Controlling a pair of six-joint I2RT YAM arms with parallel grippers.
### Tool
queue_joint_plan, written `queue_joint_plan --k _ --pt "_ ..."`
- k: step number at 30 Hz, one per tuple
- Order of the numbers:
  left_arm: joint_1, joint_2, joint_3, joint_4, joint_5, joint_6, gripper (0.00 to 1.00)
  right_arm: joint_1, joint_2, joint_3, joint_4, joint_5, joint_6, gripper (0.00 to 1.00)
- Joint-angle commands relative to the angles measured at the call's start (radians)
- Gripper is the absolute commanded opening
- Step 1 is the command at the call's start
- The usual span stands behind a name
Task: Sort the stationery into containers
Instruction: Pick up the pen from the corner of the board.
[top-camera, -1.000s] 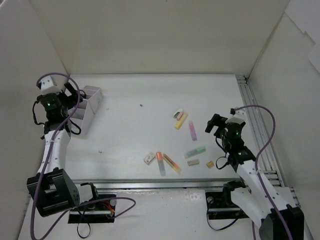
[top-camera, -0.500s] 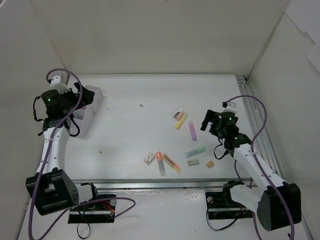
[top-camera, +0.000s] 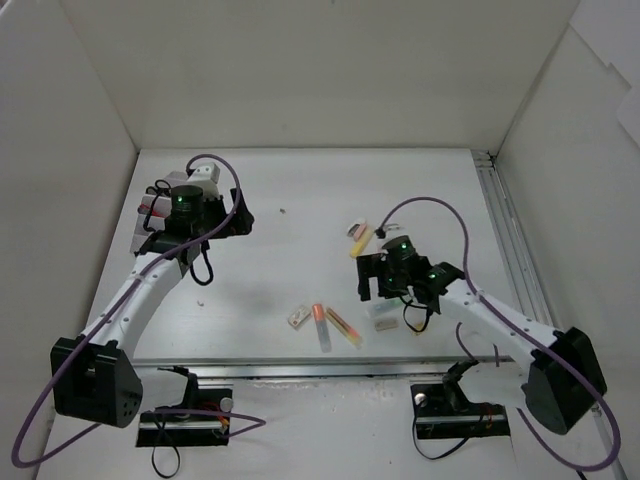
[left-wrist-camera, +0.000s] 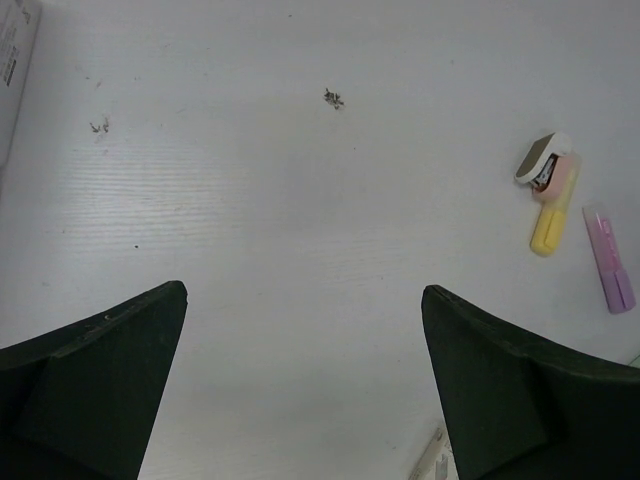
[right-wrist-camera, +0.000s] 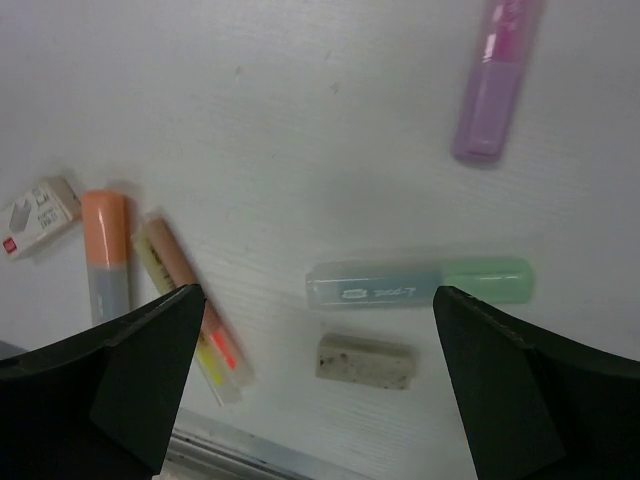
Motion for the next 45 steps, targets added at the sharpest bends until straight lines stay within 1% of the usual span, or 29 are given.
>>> queue_joint_plan --k 1,2,7,8,9,10,11,15,17,19,20,22,23,24,28,34,39,43,45 --pt "-0.062 -0.015 0.037 -0.032 -0.14 0.04 0.99 0.102 0.065 0.038 -0.065 0.045 0.007 0.96" --pt "-0.073 -0.018 0.033 -0.035 -0.146 0.043 1.0 0.16 0.084 0.029 -0.066 0.051 0.014 0.94" --pt "-0.115 -0.039 -0.005 -0.038 -0.195 0.06 1.0 0.321 0.134 0.032 -0.089 0.026 0.046 0.86" --pt "-0.115 -0.042 -0.01 -0.041 -0.195 0.065 0.99 0.372 0.144 0.032 -0.089 0.02 0.057 0.85" --pt "-0.115 -0.045 -0.016 -0.044 -0.195 0.065 0.99 0.392 0.147 0.032 -0.088 0.02 0.074 0.79" --pt "-0.115 -0.053 -0.016 -0.046 -0.233 0.063 0.99 0.409 0.151 0.03 -0.092 -0.007 0.086 0.79" --pt "-0.115 -0.056 -0.018 -0.051 -0.232 0.063 0.99 0.447 0.148 0.024 -0.093 -0.006 0.102 0.78" --pt "-0.124 -0.065 -0.022 -0.048 -0.235 0.059 0.99 0.522 0.131 -0.007 -0.093 -0.023 0.178 0.77" --pt "-0.133 -0.068 -0.025 -0.043 -0.24 0.059 0.99 0.568 0.141 -0.016 -0.093 -0.002 0.192 0.77" --pt "-0.133 -0.068 -0.035 -0.031 -0.249 0.056 1.0 0.59 0.161 -0.011 -0.082 0.035 0.188 0.73" --pt "-0.133 -0.068 -0.038 -0.022 -0.249 0.054 0.99 0.593 0.19 -0.007 -0.079 0.064 0.188 0.7" --pt "-0.133 -0.064 -0.041 -0.017 -0.246 0.048 1.0 0.59 0.241 0.001 -0.068 0.087 0.185 0.67" --pt "-0.142 -0.062 -0.041 -0.018 -0.246 0.05 0.99 0.591 0.256 0.01 -0.066 0.106 0.185 0.62" --pt "-0.142 -0.059 -0.039 -0.02 -0.244 0.05 0.99 0.593 0.27 0.015 -0.065 0.109 0.185 0.61" --pt "-0.151 -0.062 -0.035 -0.023 -0.256 0.057 0.99 0.593 0.29 0.021 -0.066 0.167 0.194 0.61" --pt "-0.151 -0.058 -0.032 -0.021 -0.263 0.063 0.99 0.592 0.256 0.018 -0.068 0.204 0.188 0.6" --pt "-0.151 -0.038 -0.022 -0.024 -0.269 0.065 0.99 0.587 0.195 0.018 -0.077 0.273 0.171 0.6" --pt "-0.151 -0.027 -0.015 -0.029 -0.273 0.07 1.0 0.506 0.183 0.016 -0.079 0.236 0.123 0.6" --pt "-0.151 -0.024 -0.015 -0.032 -0.279 0.073 1.0 0.493 0.19 0.021 -0.077 0.217 0.108 0.6"
